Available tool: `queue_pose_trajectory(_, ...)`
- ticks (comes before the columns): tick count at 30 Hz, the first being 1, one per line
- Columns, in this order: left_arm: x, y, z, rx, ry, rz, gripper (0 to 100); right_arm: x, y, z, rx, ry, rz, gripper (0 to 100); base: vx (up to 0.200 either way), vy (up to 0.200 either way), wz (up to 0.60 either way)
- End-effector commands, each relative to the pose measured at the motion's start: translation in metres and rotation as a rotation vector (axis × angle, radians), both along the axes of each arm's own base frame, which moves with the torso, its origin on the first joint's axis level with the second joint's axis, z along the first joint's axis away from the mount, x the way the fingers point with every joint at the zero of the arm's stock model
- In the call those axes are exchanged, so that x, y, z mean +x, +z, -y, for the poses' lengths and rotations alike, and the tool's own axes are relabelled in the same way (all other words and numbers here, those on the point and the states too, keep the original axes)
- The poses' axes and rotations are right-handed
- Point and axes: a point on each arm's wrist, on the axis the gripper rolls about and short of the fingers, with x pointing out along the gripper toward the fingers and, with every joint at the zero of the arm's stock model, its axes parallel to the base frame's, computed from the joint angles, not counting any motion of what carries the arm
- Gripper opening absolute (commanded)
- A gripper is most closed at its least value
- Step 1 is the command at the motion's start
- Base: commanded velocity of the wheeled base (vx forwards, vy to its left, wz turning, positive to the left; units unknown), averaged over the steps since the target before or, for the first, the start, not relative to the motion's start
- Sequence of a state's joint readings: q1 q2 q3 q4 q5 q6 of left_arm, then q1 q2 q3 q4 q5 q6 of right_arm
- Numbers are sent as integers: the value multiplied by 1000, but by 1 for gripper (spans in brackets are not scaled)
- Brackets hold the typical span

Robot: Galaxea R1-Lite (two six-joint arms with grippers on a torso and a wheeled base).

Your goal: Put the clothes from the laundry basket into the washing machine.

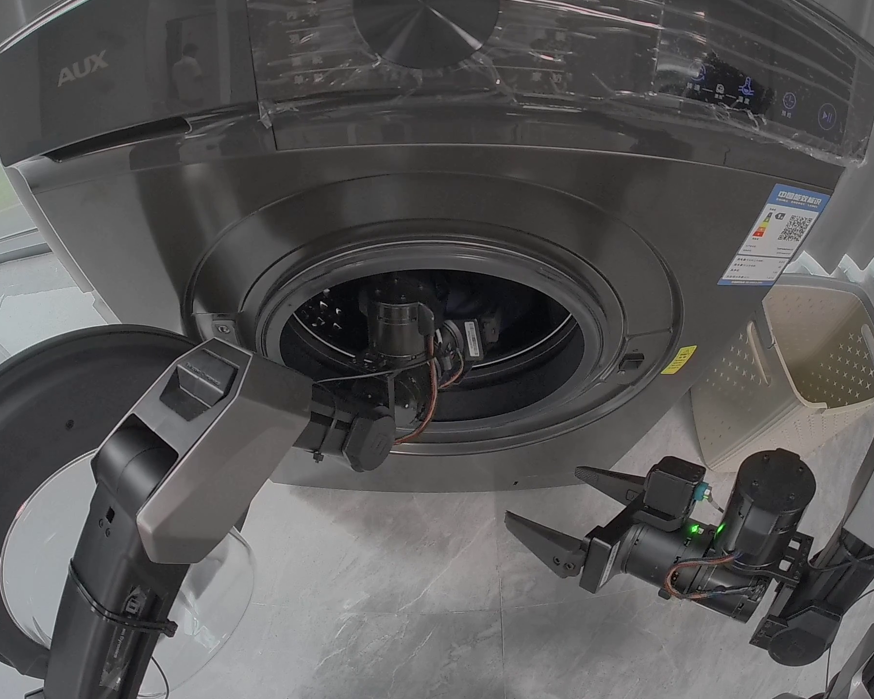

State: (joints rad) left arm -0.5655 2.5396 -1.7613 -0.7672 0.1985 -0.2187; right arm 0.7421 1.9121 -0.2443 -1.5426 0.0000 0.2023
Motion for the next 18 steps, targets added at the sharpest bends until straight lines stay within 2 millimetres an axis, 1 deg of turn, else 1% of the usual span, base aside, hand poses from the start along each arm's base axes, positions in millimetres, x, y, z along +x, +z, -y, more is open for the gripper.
queue_pose_trajectory(1, -11, -3, -9, 52, 1, -59, 100, 0, 0, 0, 0, 2, -1, 100, 0, 0, 0)
queue_pose_trajectory(4, -9, -11, -10, 71, 7, -82, 100, 0, 0, 0, 0, 0, 0, 100, 0, 0, 0)
queue_pose_trajectory(6, -8, -19, -12, 97, 11, -105, 100, 0, 0, -1, 0, 2, 0, 100, 0, 0, 0)
queue_pose_trajectory(7, -6, -23, -13, 107, 13, -110, 0, 0, 0, -1, 0, 2, 0, 100, 0, 0, 0)
queue_pose_trajectory(9, -3, -28, -16, 117, 18, -113, 0, 0, 0, -1, 0, 2, 0, 100, 0, 0, 0)
queue_pose_trajectory(14, 0, -37, -15, 123, 9, -127, 0, 0, 0, -1, 0, 3, 0, 100, 0, 0, 0)
queue_pose_trajectory(16, 3, -36, -14, 114, 11, -113, 0, 0, 0, -1, 0, 3, 0, 100, 0, 0, 0)
queue_pose_trajectory(18, 8, -30, -11, 87, 12, -83, 0, -1, 0, -1, 0, 5, 0, 100, 0, 0, 0)
